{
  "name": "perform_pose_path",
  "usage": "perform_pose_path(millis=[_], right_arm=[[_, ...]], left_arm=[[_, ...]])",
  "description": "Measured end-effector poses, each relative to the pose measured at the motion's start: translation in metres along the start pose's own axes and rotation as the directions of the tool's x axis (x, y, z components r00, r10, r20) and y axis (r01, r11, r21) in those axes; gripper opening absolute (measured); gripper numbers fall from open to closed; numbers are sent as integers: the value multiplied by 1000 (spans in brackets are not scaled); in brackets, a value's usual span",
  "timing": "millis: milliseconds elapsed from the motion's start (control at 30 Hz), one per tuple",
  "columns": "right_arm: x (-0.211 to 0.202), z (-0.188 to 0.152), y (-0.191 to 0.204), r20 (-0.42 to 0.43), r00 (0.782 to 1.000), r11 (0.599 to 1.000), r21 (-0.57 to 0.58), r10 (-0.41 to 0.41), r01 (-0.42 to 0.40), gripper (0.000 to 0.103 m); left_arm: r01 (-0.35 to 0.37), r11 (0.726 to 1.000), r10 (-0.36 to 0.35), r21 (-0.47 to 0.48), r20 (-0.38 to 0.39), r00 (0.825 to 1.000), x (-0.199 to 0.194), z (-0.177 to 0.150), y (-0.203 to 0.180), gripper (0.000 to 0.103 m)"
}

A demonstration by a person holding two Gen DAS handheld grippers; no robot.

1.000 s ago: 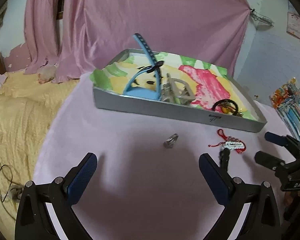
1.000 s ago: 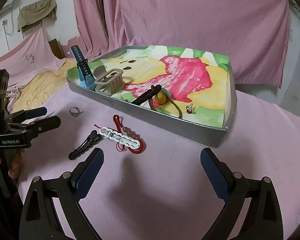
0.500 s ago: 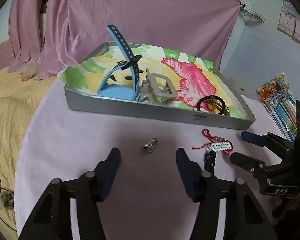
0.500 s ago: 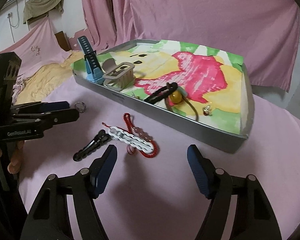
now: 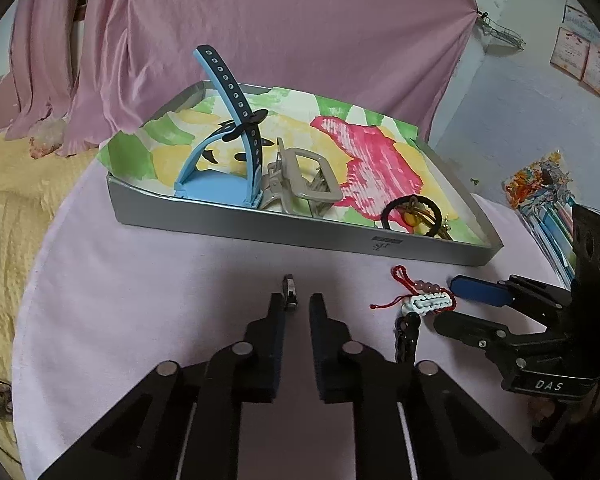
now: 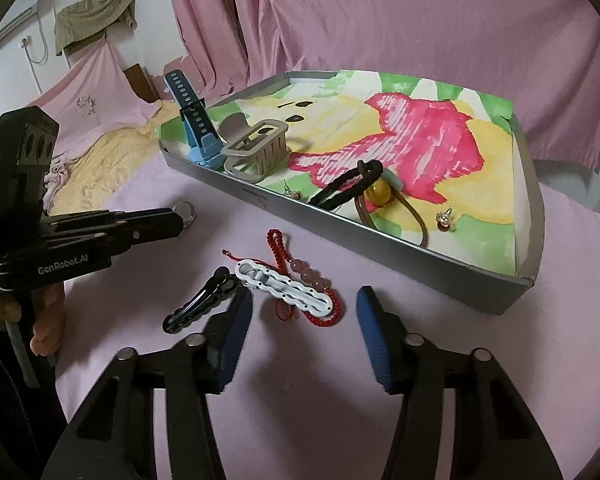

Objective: Organize jewelry
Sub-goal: 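Grasp the silver ring with the left gripper while the right grasps the white braided bracelet, then carry the ring into the tray and open the left gripper while the right drops the braided bracelet there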

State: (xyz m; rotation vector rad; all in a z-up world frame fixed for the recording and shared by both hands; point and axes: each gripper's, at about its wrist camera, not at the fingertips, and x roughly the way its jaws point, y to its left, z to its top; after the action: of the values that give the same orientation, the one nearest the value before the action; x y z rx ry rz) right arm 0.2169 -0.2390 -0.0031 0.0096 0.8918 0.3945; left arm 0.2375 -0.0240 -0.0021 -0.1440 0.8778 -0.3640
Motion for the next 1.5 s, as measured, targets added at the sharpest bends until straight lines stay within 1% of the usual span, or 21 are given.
perform_pose_path(millis=[33, 167, 233, 333, 433, 767, 867, 1033, 1067, 1100, 1133, 1200, 1400, 1500], right_arm=[[0, 0, 1, -1, 1000, 1000, -3, -1, 1, 34], [0, 0, -1, 0, 1000, 1000, 10, 7, -7, 26], [-1, -1, -4, 2, 1000, 999, 24, 21, -21, 24], [-1, -2, -3, -1, 1000, 1000, 24, 20, -20, 20], [-1, -3, 1, -4, 1000, 1000, 8, 12, -12, 19], [-7, -10, 9, -14, 1000, 999, -42, -15, 15, 10], [-12, -14, 7, -11, 1000, 999, -32, -25, 25, 10], [-22, -26, 4, -9, 999, 999, -20, -37, 37, 10], [-25, -28, 3, -9, 999, 999, -17, -40, 40, 10], [-26, -30, 3, -9, 999, 999, -15, -41, 41, 10], [-28, -32, 2, -9, 999, 999, -12, -44, 43, 10], [-31, -35, 2, -8, 999, 999, -9, -43, 43, 10], [-31, -36, 2, -4, 999, 999, -7, -43, 43, 11], [-27, -32, 6, -10, 999, 998, -31, -52, 52, 14]], left_arm=[[4, 1000, -4, -2, 1, 1000, 0, 0, 0, 9], [24, 999, -24, -27, -1, 1000, 1, 0, 4, 7], [30, 999, -31, -41, -8, 999, 4, 0, 6, 6], [34, 998, -35, -53, -11, 999, 5, 1, 7, 6], [35, 998, -35, -56, -11, 999, 6, 1, 8, 6], [49, 997, -49, -59, -9, 999, 6, 1, 8, 6], [75, 996, -75, -45, -5, 997, 3, -2, 5, 6], [110, 994, -110, 10, 0, 994, -2, -8, -8, 6], [105, 994, -105, 28, -5, 994, -2, -12, -12, 6], [80, 995, -80, 60, -13, 997, -1, -16, -18, 6], [62, 995, -61, 81, -7, 998, -2, -18, -21, 6], [59, 990, -62, 126, 22, 998, -8, -23, -30, 6], [56, 992, -58, 109, 15, 998, -11, -24, -25, 6], [52, 993, -53, 111, 10, 999, -10, -26, -25, 6]])
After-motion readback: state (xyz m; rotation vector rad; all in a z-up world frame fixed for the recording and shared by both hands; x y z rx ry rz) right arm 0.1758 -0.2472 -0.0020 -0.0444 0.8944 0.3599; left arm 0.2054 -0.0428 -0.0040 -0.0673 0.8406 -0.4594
